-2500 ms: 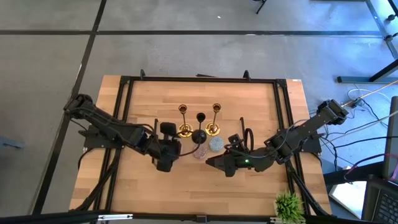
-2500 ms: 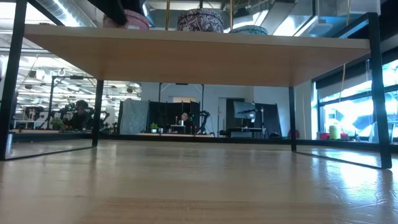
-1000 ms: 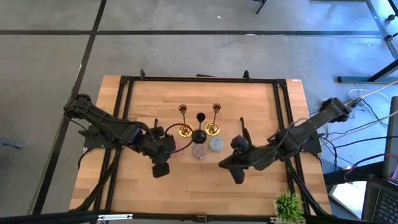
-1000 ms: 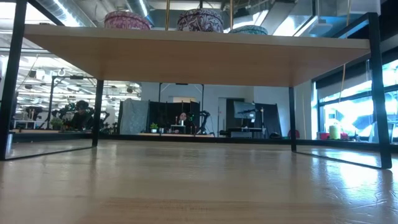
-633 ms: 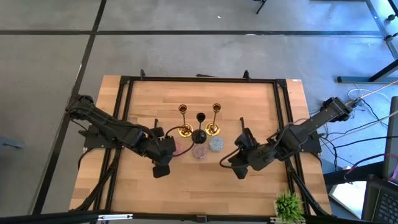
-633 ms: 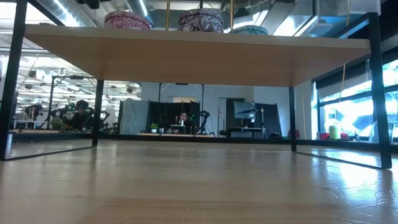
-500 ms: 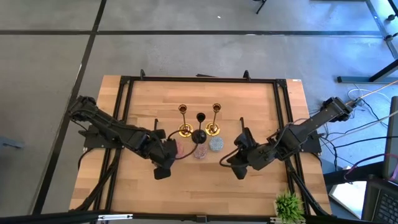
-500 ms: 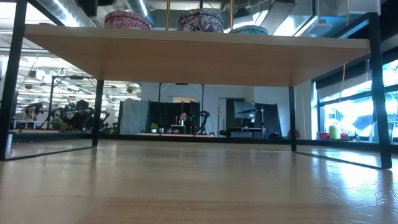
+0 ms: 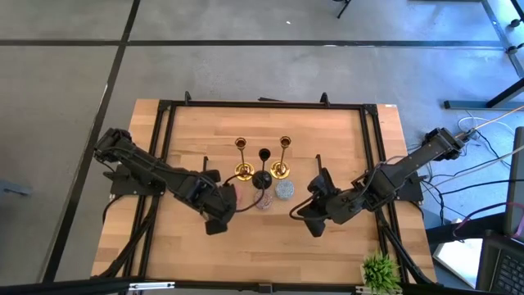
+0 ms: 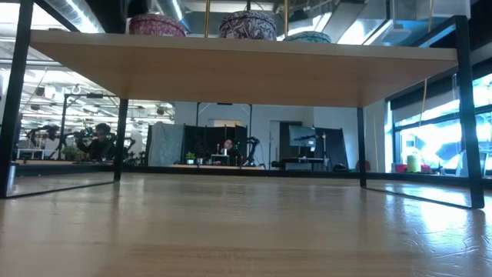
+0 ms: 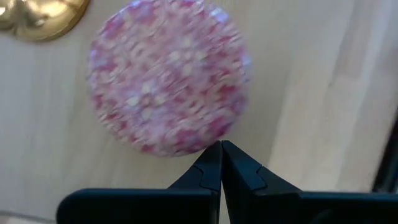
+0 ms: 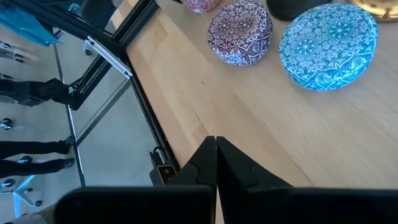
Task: Pick & Place candle stick holders
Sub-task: Put the pink scented candle on the shelf
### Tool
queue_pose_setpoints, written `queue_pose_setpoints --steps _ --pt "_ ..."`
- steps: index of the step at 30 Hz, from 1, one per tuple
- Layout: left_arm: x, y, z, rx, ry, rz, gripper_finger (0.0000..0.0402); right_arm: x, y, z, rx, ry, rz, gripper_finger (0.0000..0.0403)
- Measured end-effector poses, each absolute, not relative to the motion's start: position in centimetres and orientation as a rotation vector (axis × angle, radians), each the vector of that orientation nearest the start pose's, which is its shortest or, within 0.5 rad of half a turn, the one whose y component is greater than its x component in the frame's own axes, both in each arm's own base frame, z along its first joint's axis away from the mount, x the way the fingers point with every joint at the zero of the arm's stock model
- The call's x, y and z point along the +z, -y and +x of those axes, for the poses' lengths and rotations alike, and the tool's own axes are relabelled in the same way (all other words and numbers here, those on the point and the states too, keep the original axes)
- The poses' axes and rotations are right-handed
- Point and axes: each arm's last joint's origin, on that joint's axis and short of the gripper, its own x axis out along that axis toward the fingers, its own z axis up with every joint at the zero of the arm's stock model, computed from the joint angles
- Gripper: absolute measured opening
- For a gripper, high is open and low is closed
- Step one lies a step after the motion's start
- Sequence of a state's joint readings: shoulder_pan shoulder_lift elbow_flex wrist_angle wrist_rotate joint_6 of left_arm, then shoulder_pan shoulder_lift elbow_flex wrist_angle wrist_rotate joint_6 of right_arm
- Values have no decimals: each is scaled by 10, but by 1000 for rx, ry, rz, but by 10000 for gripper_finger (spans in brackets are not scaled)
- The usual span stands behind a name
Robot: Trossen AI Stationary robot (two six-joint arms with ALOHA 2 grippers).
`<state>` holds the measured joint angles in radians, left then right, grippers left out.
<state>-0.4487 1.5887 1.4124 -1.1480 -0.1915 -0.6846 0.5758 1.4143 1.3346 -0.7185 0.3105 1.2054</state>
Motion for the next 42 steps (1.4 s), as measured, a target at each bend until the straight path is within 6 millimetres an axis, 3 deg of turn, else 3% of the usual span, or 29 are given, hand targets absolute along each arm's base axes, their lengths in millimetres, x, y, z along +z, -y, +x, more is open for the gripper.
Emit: queue_pose_setpoints --steps 25,34,42 --pt "290 97 283 264 -1250 -148 2 336 -153 252 -204 -755 787 0" --pt "296 118 285 108 -1217 -224 2 336 -153 252 -201 -756 779 0" --pt "297 118 287 142 -1169 -207 2 336 -153 252 -197 -758 766 0"
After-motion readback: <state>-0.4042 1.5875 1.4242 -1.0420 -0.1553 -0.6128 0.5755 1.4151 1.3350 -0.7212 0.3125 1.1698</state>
